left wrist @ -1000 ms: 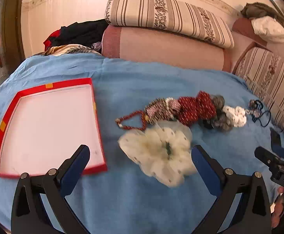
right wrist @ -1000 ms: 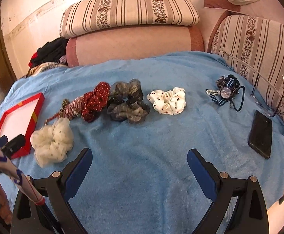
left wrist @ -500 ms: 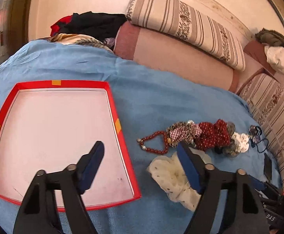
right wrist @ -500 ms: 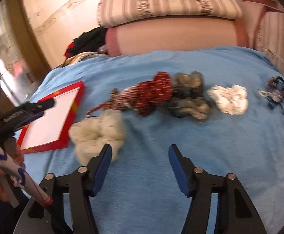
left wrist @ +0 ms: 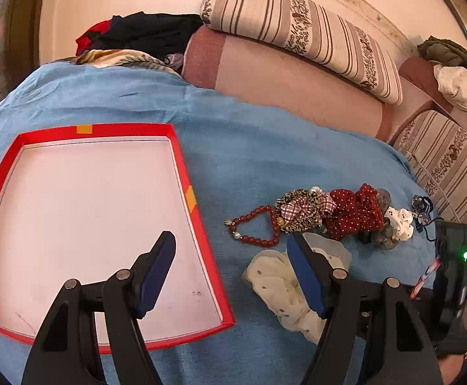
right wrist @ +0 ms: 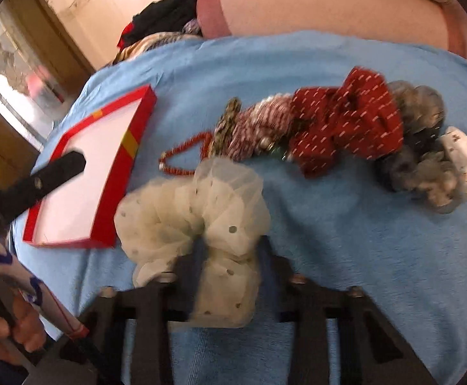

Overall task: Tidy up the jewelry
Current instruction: 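Close the right tool on the cream sheer scrunchie, then lift the cream scrunchie with the right tool while the left tool grasps the red bead bracelet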

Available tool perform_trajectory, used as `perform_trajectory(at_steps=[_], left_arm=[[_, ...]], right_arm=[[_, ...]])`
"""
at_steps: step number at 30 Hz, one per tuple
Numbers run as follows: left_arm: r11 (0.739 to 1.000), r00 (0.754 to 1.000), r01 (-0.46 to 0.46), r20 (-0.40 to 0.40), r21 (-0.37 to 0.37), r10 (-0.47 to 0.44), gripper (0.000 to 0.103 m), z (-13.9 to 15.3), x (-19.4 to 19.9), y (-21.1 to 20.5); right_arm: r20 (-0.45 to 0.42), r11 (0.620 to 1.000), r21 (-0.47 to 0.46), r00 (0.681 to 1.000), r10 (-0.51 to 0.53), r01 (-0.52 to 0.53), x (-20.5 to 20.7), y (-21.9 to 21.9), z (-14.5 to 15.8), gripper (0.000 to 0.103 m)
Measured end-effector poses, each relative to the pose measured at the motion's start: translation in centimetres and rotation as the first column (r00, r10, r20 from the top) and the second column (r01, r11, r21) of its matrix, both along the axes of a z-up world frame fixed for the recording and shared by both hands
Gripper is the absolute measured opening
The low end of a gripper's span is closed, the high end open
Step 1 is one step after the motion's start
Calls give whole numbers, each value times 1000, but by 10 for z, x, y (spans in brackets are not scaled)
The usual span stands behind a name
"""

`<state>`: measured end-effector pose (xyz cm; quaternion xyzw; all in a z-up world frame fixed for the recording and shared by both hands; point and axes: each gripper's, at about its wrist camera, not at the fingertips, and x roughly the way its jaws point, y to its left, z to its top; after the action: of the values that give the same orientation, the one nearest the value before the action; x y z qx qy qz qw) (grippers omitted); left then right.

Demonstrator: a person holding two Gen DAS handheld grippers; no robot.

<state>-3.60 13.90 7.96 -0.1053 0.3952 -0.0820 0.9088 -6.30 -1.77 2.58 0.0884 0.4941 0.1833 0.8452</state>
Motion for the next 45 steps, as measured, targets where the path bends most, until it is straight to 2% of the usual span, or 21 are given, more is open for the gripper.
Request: perform_trajectory(at_steps=[2, 5, 7, 9, 13, 15, 20, 24, 27, 28, 29, 30, 34, 39, 45], left_arm=[[1000, 1000, 17, -5, 2, -17, 71, -1, 3, -4], [999, 999, 45, -11, 19, -45, 71, -4, 9, -14], [997, 997, 72, -17, 40, -72, 64, -7, 15, -26], [992, 994, 104, -28, 68, -102, 51, -12, 22, -40], [975, 983, 178, -66, 136, -170, 35, -26, 35, -68], [966, 977, 205, -99, 160, -190, 22, -37, 44, -80], [957, 970, 221, -146, 188, -196, 20, -54, 58, -91], [946, 969, 216, -176, 243, -176, 20, -66, 68, -101], [943, 971, 209, -166, 257, -170, 19, -68, 71, -103], [947, 973, 204, -157, 248, -168, 17, -69, 71, -102], [953, 977, 189, -145, 236, -158, 9, -69, 70, -99], [955, 978, 185, -141, 231, -156, 7, -68, 69, -98], [972, 982, 160, -128, 174, -139, 7, -61, 62, -90], [981, 990, 138, 3, 135, -140, 7, -27, 46, -79], [988, 987, 126, 89, 90, -134, 7, -1, 31, -68]], right_arm=[[31, 1000, 5, 1000, -7, 7, -5, -6, 9, 11], [125, 997, -3, 989, -75, 76, -16, -31, 34, 10], [182, 990, -29, 975, -129, 137, -22, -47, 46, 10], [210, 983, -21, 962, -175, 184, -25, -63, 52, 10], [194, 977, 30, 958, -211, 209, -28, -83, 54, 10], [184, 977, 34, 959, -214, 211, -27, -84, 53, 10], [155, 976, 59, 964, -217, 210, -19, -85, 49, 11], [148, 977, 67, 967, -209, 201, -16, -81, 47, 11], [145, 978, 75, 968, -206, 197, -19, -84, 48, 11], [145, 978, 76, 968, -206, 196, -19, -85, 47, 11], [147, 977, 77, 967, -206, 197, -18, -86, 47, 11], [148, 977, 78, 967, -208, 198, -18, -87, 47, 11], [153, 975, 90, 964, -217, 205, -17, -89, 46, 11], [190, 974, 109, 957, -218, 200, -22, -89, 55, 11], [273, 968, 144, 932, -237, 204, -34, -89, 71, 11]])
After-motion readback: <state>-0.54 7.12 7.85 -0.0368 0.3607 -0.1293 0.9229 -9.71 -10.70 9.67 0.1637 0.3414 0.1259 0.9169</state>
